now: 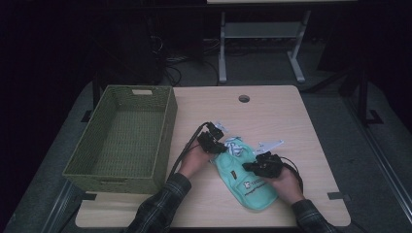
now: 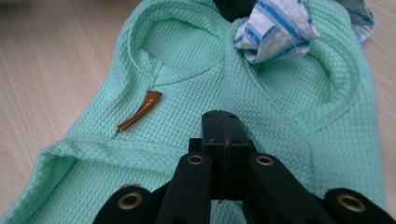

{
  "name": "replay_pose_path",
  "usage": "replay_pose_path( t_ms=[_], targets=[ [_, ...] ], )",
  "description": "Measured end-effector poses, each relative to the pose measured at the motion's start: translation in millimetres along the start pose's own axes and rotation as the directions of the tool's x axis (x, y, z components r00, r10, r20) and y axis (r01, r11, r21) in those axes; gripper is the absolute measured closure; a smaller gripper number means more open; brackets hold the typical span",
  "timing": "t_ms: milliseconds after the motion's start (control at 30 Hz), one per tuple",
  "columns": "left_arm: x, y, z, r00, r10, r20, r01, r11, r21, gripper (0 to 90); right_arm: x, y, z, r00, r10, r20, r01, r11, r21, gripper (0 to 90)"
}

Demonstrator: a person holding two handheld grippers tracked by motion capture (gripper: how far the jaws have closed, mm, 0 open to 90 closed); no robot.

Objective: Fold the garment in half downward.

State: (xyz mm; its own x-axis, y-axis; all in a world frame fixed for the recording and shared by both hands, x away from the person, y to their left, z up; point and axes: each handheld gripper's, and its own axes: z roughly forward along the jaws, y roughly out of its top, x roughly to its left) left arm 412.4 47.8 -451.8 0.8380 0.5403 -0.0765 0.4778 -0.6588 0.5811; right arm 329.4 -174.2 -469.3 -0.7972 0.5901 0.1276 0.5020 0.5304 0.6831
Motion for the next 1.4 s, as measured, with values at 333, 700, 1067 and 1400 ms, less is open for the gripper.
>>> replay_pose_path(
  t_ms=[333, 700, 1067, 1400],
  targets=[
    [8.4, -1.6, -27.7, 0.9993, -0.021, -0.03, 0.019, 0.9982, -0.056, 82.1, 2.3, 2.1, -8.5, 0.9999, -0.011, 0.011, 0.011, 1.0, -0.016, 89.8],
    [-9.3, 11.5, -51.2, 0.9997, 0.016, -0.016, -0.017, 0.9942, -0.106, 82.0, 1.6, 8.9, 5.4, 0.9999, -0.01, 0.011, 0.01, 1.0, -0.002, 89.9],
    [-24.6, 20.8, -66.5, 0.9991, 0.041, 0.013, -0.038, 0.9855, -0.165, 82.1, -7.9, 25.4, 25.4, 0.9999, 0.01, 0.002, -0.01, 0.999, -0.038, 89.9],
    [-16.5, 17.9, -74.2, 0.9982, 0.038, -0.045, -0.045, 0.9874, -0.152, 82.0, -11.1, 8.5, -11.8, 0.9995, 0.015, 0.028, -0.014, 0.999, -0.038, 89.8]
  ],
)
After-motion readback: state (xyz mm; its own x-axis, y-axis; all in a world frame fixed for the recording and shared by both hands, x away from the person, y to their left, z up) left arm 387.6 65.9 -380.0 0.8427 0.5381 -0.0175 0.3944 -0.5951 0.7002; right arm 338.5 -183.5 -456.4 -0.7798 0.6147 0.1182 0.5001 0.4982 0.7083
